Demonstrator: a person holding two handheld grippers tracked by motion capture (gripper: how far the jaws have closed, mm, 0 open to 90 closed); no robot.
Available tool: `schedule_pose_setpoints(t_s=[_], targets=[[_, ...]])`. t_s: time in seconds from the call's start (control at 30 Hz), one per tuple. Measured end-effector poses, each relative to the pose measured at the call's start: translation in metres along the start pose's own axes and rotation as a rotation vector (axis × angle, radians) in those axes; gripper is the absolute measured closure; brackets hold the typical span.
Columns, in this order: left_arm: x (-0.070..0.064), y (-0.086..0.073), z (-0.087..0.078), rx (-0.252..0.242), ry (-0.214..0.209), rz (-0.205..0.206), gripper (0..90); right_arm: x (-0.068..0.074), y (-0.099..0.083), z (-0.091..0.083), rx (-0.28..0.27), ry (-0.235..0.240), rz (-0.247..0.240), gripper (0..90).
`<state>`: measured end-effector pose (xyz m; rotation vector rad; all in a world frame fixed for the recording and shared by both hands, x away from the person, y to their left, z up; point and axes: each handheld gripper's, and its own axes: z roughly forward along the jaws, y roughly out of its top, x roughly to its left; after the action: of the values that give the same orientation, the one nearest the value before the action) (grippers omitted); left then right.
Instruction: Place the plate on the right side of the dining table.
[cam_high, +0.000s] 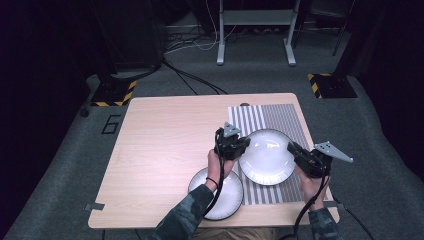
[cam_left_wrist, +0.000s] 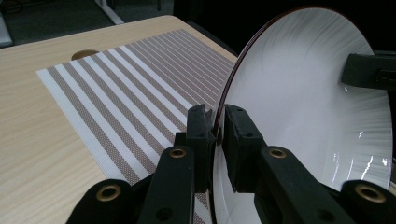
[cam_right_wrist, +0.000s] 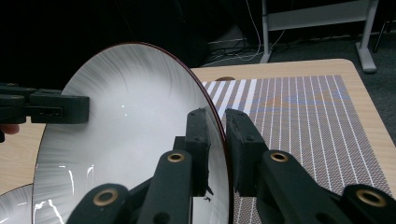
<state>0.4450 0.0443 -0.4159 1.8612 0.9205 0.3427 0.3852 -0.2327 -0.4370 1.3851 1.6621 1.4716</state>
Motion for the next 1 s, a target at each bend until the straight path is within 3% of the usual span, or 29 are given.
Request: schedule_pose_setpoints(t_s=[1.0], targets=[[0.005,0.011,0.032,0.028,0.005,-0.018,80.5,-0.026,0.007,0.019,0.027,-0.013,0.003,79.4]])
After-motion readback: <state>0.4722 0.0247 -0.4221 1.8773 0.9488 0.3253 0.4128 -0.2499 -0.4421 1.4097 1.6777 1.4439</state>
